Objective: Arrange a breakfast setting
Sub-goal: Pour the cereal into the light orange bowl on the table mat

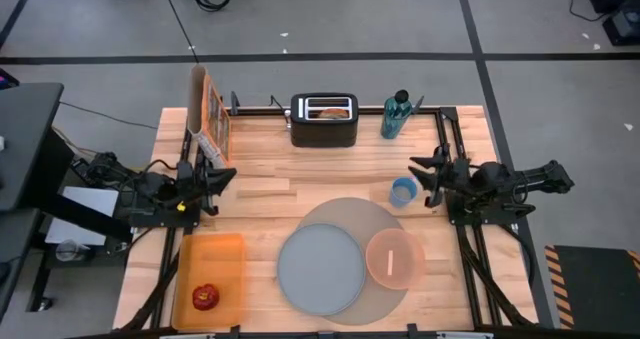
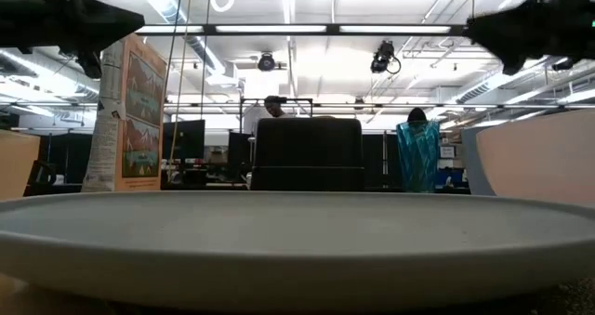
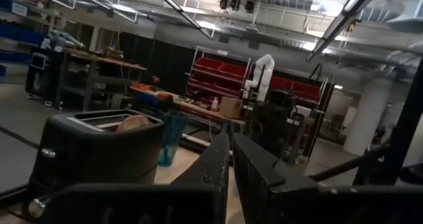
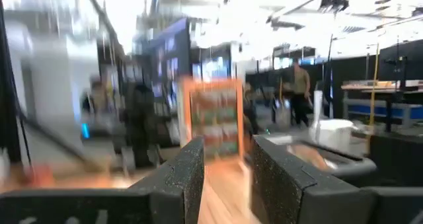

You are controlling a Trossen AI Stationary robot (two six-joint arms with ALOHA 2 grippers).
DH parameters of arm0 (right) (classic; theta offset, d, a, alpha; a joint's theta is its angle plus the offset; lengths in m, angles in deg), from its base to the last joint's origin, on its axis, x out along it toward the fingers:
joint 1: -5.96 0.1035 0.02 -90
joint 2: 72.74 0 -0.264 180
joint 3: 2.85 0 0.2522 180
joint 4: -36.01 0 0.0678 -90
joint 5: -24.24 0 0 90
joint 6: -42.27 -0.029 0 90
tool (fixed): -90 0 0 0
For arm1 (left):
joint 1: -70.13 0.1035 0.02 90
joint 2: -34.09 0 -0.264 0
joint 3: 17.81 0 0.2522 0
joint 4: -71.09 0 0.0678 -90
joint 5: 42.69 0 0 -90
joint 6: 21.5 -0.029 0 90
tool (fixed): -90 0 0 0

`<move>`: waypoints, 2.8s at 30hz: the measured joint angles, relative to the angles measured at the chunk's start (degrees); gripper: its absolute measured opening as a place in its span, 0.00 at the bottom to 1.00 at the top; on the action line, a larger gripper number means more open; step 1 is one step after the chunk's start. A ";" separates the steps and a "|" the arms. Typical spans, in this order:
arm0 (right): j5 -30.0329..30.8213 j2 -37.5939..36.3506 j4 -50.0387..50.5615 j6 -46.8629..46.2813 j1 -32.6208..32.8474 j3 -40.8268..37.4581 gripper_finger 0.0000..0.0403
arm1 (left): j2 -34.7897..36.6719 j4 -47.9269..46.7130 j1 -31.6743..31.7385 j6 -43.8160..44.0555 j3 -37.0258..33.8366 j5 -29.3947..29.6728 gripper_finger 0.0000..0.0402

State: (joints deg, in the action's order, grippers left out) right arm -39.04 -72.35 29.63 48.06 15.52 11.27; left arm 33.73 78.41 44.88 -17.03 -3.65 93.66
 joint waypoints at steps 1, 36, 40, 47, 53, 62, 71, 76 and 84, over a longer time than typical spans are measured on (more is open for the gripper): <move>1.12 -0.01 -2.87 -1.79 -0.18 -0.02 0.33 | 0.00 0.17 -0.01 1.34 0.00 -0.01 0.07; 23.71 -0.03 -18.89 -38.13 -2.31 0.00 0.33 | 0.00 1.49 0.05 44.09 -0.02 0.46 0.07; 24.51 -0.03 -18.95 -40.53 -2.31 0.00 0.33 | 0.01 1.55 0.05 44.42 -0.02 1.12 0.07; 23.77 -0.03 -18.47 -38.78 -2.31 0.00 0.33 | 0.02 1.63 0.05 43.10 -0.02 1.64 0.07; 24.25 0.01 -18.76 -37.34 -2.31 0.00 0.33 | 0.02 2.44 0.05 42.86 -0.02 0.93 0.07; 18.34 0.01 -18.11 -39.85 -2.31 0.00 0.33 | -0.04 2.47 0.05 37.64 1.86 1.30 0.10; 17.38 0.49 -16.50 -36.96 -2.31 2.43 0.33 | -0.37 -25.06 -1.03 37.97 19.66 -2.11 0.26; 18.47 0.49 -16.49 -34.17 -2.31 4.08 0.33 | -6.25 -45.61 -2.62 47.75 31.94 -7.36 0.27; 19.33 0.49 -14.73 -34.06 -2.31 4.28 0.33 | -25.00 -70.86 -2.78 53.53 53.37 -8.38 0.27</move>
State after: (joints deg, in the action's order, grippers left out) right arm -19.72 -71.86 14.89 14.00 13.21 15.55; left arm 8.73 7.55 42.11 36.50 49.73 85.28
